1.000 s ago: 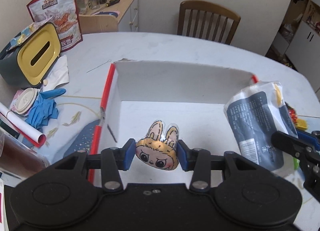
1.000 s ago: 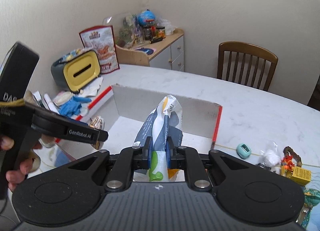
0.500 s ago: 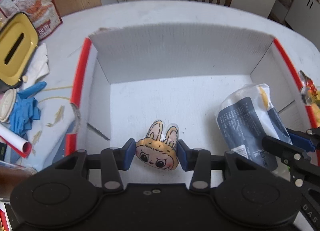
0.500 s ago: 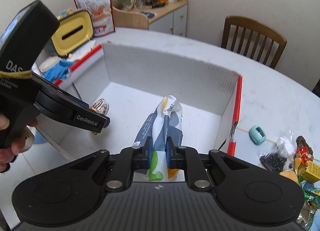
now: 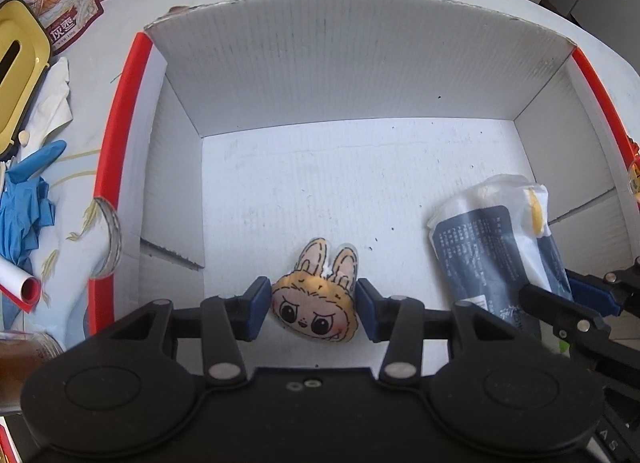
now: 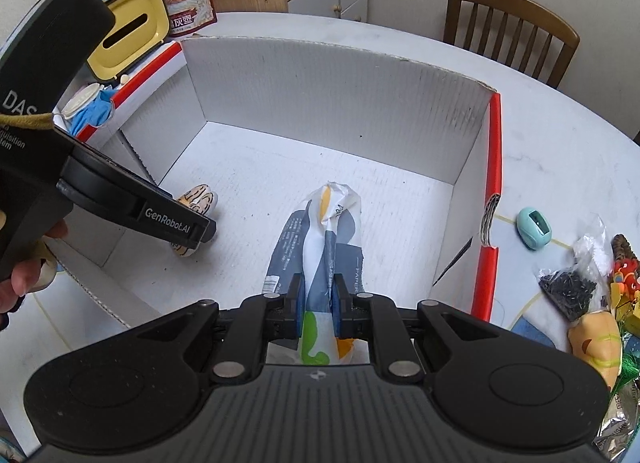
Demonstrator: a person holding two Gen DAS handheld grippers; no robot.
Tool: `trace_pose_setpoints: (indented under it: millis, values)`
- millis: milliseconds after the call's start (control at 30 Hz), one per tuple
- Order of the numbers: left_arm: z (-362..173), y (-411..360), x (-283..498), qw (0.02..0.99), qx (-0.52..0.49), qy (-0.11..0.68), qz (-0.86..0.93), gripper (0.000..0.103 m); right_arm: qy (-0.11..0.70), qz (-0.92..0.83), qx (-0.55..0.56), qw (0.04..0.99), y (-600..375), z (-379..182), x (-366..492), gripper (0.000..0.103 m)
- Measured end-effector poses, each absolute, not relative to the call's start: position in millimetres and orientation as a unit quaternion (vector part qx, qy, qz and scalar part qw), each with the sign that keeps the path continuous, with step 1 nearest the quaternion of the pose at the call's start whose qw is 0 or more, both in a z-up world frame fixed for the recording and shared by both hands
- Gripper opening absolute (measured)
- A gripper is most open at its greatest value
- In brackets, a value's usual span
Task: Organize objects
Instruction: 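Carry the snack bag and bunny keychain over the cardboard box with both tools, then open the left tool to drop the bunny while the right tool releases the snack bag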
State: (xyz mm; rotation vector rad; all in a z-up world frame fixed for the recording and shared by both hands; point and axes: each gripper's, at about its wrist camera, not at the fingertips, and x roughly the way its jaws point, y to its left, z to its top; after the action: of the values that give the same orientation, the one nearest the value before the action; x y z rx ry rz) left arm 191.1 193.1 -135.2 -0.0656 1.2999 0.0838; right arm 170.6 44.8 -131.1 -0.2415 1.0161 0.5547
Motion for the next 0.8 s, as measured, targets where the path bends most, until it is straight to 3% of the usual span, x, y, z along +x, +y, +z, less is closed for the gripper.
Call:
trace_pose_setpoints:
  millis: [667,800]
  values:
    - [-105,191,164,0.823,-0.056,0.565,0.03,0.062,0.456,0.269,-0.047,0.847,19,-98,158,0.015]
    - [-91,188,155,0.836,-0.054,0.545,0.034,0.069,0.446,0.271,-0.039,0.852,14,-88,152,0.015]
